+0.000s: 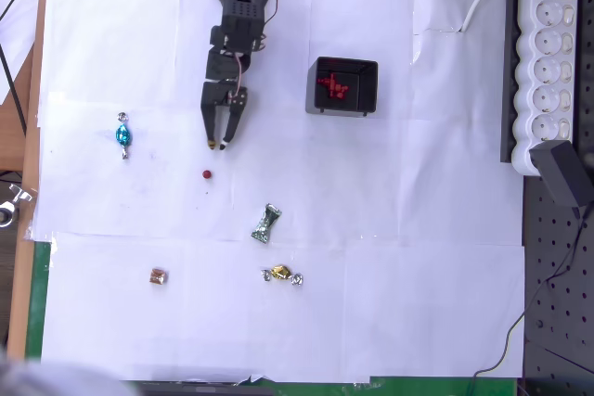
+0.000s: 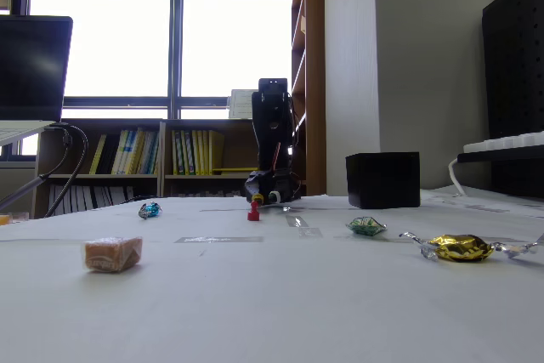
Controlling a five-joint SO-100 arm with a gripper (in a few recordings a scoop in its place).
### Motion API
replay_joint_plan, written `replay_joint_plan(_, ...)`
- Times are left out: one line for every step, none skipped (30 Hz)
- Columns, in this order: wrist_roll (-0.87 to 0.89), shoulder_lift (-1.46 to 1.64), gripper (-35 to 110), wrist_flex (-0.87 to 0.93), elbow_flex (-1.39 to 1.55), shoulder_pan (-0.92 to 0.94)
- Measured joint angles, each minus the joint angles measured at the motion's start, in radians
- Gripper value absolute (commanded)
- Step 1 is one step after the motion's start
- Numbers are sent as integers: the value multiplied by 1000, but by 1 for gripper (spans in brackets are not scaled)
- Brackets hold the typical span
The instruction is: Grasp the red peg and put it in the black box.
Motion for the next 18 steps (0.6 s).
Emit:
replay_joint_plan(-5, 0, 19, 11, 11, 3)
replay_joint_plan(-14, 0, 21, 15, 21, 8)
replay_joint_plan(-21, 0, 23, 26, 31, 11)
replay_joint_plan(-29, 0, 23, 40, 35, 12)
replay_joint_plan(-37, 0, 23, 48, 35, 12)
replay_joint_plan(-40, 0, 23, 58, 41, 12)
replay_joint_plan(-43, 0, 23, 66, 46, 12)
replay_joint_plan(-43, 0, 23, 66, 51, 11)
replay_joint_plan(-43, 0, 23, 74, 54, 11)
replay_joint_plan(-43, 0, 23, 81, 60, 12)
replay_joint_plan(-43, 0, 23, 86, 66, 18)
replay_joint_plan(-43, 0, 23, 94, 75, 25)
replay_joint_plan(-43, 0, 23, 101, 83, 28)
replay_joint_plan(-43, 0, 23, 110, 92, 29)
replay_joint_plan(-43, 0, 23, 118, 101, 29)
replay_joint_plan(-43, 0, 23, 129, 112, 29)
replay_joint_plan(-43, 0, 23, 141, 124, 29)
replay_joint_plan(-43, 0, 23, 155, 140, 29)
